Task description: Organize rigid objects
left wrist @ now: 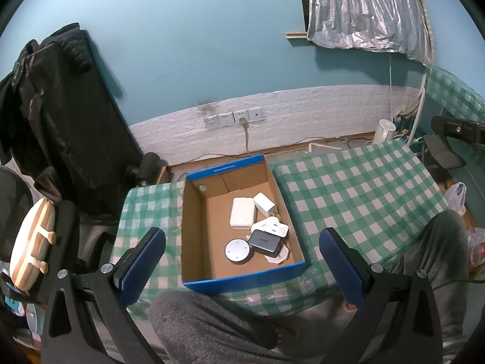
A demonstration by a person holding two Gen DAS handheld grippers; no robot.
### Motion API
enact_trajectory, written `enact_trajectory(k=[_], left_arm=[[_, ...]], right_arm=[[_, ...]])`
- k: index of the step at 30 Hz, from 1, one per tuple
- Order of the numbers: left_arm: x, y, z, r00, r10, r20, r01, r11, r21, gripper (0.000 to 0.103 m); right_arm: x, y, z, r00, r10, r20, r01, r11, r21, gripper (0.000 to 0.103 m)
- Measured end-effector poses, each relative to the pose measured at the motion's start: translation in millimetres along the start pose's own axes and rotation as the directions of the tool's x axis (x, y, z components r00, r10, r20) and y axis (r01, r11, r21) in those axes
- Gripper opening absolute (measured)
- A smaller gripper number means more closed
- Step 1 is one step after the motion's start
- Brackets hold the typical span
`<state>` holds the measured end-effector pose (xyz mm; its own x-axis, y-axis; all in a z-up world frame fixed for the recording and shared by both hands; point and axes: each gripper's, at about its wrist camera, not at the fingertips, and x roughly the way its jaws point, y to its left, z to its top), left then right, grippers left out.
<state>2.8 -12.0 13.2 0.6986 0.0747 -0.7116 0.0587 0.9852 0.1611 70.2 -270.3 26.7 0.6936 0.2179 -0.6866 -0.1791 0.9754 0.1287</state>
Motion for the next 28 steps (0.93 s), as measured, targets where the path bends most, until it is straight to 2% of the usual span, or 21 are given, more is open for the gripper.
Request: enact_trajectory(k=[28], left_arm=[[6.8,-2.3,1.3,1.0,-0.016,0.001,0.016,1.0,0.006,0.102]], right_arm=[[0.9,2.6,-0.4,1.0,0.0,-0.005,0.0,1.0,-0.003,0.081]])
